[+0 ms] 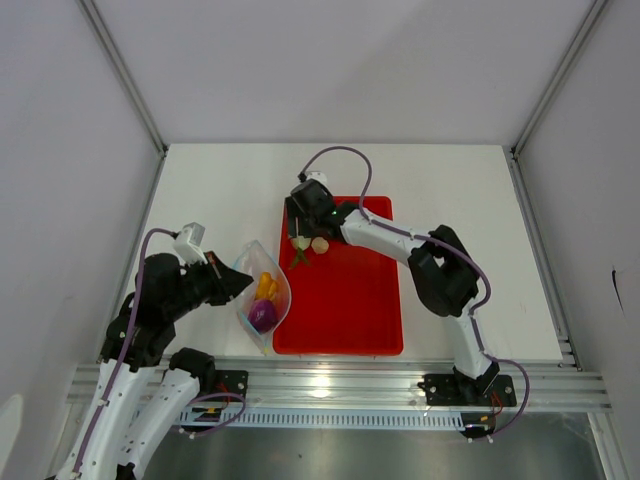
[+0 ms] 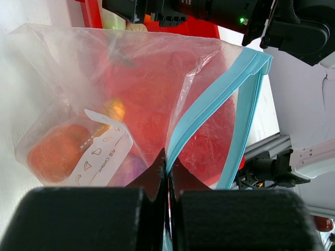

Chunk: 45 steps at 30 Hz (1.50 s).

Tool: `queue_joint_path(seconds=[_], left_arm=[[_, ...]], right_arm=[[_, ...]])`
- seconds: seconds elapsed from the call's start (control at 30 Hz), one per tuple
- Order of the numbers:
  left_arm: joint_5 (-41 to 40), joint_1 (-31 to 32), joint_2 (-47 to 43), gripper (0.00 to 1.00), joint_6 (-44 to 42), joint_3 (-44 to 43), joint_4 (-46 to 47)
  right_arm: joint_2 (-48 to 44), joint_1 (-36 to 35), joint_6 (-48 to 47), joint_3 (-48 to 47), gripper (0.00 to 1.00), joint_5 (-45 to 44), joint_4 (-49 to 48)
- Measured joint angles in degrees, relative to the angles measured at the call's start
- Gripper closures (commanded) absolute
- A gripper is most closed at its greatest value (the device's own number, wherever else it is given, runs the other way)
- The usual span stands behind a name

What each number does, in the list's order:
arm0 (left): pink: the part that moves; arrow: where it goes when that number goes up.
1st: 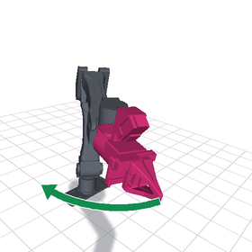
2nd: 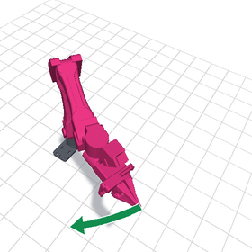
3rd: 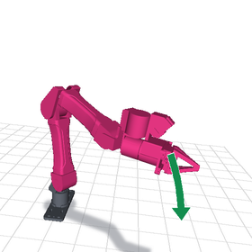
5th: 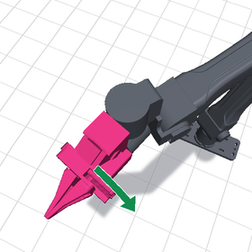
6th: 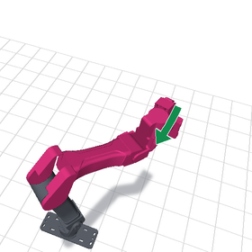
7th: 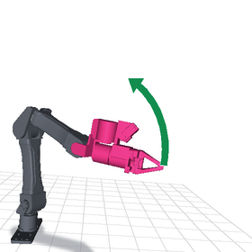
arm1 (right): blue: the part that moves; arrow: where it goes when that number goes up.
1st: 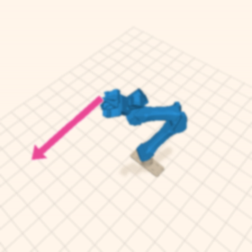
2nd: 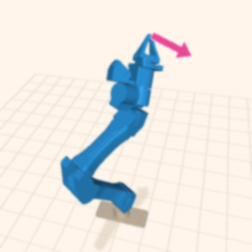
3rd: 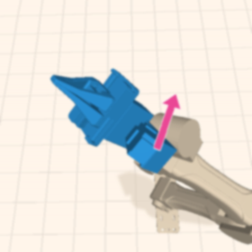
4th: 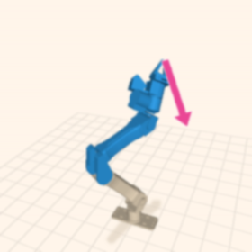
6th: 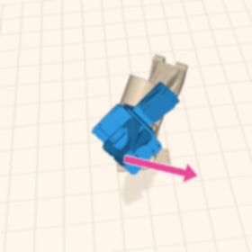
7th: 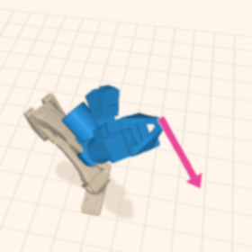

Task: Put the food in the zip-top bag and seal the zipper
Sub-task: Pick up the fake vegetable from the bin.

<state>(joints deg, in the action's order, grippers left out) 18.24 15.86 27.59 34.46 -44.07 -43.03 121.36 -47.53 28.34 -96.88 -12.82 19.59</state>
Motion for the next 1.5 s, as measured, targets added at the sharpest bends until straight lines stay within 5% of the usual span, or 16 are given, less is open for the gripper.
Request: queue_joint_path(seconds=[0.57, 0.63, 0.73, 0.93, 1.17, 1.5], left_arm=[[-0.02, 0.00, -0.13, 1.00, -0.02, 0.00, -0.83], [-0.02, 0.00, -0.13, 0.99, -0.02, 0.00, -0.85], [-0.02, 0.00, -0.13, 1.00, -0.02, 0.00, -0.85], [0.00, 0.00, -0.13, 0.99, 0.00, 0.04, -0.83], [0.00, 0.00, -0.13, 0.99, -0.02, 0.07, -0.83], [0.00, 0.00, -0.11, 0.99, -0.02, 0.07, -0.79]], right_arm=[[10.01, 1.05, 0.35, -7.21, 0.28, 1.77, 2.49], [10.01, 1.05, 0.35, -7.52, 0.35, 1.75, 2.51], [10.01, 1.03, 0.35, -7.48, 0.61, 1.86, 2.45], [8.31, 1.03, 0.52, -4.15, 0.70, 2.19, 0.11], [-1.90, 0.20, 0.44, 6.27, 0.71, 2.34, 0.00], [-31.65, -9.05, -0.07, 20.79, 0.71, -1.46, 0.00]])
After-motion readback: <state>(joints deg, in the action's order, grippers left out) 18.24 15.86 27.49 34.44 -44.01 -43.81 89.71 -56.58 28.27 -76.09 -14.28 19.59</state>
